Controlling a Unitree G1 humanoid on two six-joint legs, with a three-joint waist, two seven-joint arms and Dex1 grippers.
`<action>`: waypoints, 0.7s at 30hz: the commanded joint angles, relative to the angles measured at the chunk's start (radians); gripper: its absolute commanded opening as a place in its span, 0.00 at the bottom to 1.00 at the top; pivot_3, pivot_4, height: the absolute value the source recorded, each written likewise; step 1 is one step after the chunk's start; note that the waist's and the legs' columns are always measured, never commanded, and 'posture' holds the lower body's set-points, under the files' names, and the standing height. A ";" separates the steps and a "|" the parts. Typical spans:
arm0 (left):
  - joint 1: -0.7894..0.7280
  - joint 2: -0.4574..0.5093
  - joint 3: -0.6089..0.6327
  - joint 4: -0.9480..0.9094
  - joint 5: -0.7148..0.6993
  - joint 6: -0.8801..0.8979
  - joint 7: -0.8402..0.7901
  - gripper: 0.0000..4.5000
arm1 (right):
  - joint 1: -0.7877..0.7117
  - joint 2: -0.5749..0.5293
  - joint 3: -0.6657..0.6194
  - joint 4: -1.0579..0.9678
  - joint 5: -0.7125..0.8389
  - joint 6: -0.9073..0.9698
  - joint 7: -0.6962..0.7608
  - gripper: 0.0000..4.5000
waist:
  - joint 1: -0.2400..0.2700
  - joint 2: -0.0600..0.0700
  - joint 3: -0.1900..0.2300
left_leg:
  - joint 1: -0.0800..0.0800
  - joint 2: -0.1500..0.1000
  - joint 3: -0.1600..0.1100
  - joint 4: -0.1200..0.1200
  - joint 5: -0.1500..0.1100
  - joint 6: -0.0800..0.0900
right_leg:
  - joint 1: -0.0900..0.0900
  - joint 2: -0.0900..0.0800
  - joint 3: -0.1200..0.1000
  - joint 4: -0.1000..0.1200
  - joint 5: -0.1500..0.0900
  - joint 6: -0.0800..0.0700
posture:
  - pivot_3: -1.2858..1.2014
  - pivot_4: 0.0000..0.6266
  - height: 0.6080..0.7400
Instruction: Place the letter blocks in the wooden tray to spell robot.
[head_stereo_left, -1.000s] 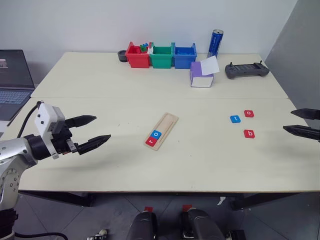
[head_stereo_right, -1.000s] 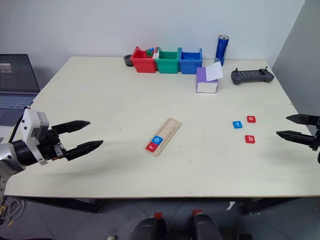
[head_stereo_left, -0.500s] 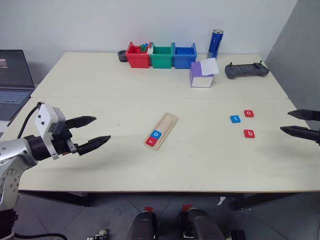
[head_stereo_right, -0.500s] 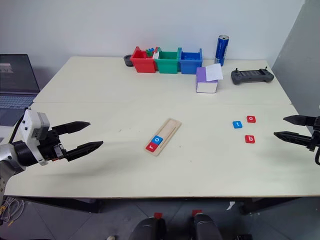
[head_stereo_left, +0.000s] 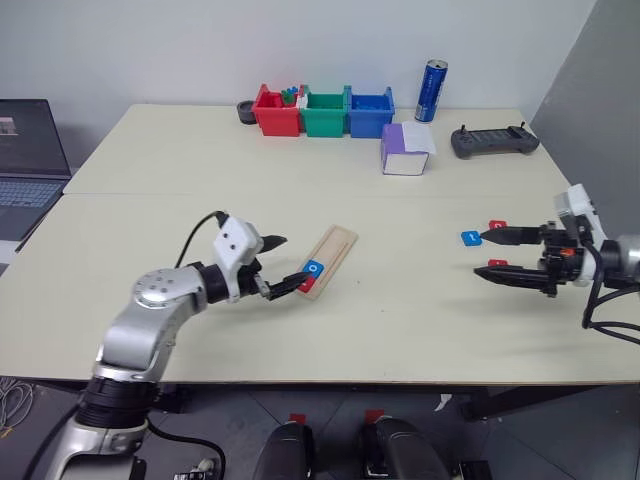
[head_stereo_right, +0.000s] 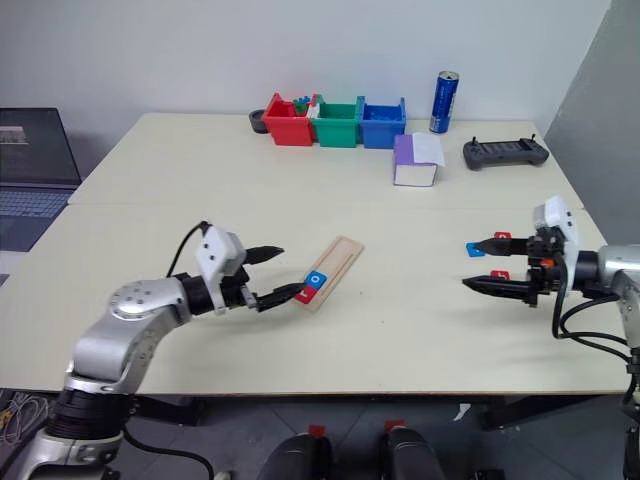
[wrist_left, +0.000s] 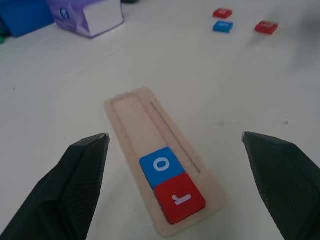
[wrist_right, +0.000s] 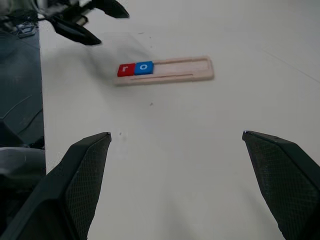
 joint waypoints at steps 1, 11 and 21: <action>0.015 -0.033 -0.016 -0.016 0.068 -0.011 0.092 1.00 | 0.025 0.021 0.006 -0.104 0.036 0.038 -0.040 0.99 | 0.000 0.000 0.000 | 0.000 0.000 0.000 0.000 0.000 0.000 | 0.000 0.000 0.000 0.000 0.000 0.000 | 0.52 0.24 1.00; 0.059 -0.158 -0.061 -0.112 0.133 0.130 0.278 1.00 | 0.049 0.055 0.026 -0.176 0.051 0.078 -0.093 0.99 | 0.001 0.000 0.000 | 0.000 0.000 -0.001 0.001 0.000 0.000 | 0.000 0.000 0.000 0.000 0.000 0.000 | 0.52 0.24 1.00; 0.086 -0.245 -0.067 -0.130 0.134 0.202 0.364 1.00 | 0.039 0.068 0.053 -0.204 0.068 0.101 -0.112 0.99 | 0.001 0.000 0.000 | 0.000 0.000 -0.001 0.001 0.000 0.001 | 0.000 0.000 0.000 0.000 0.000 0.000 | 0.52 0.24 1.00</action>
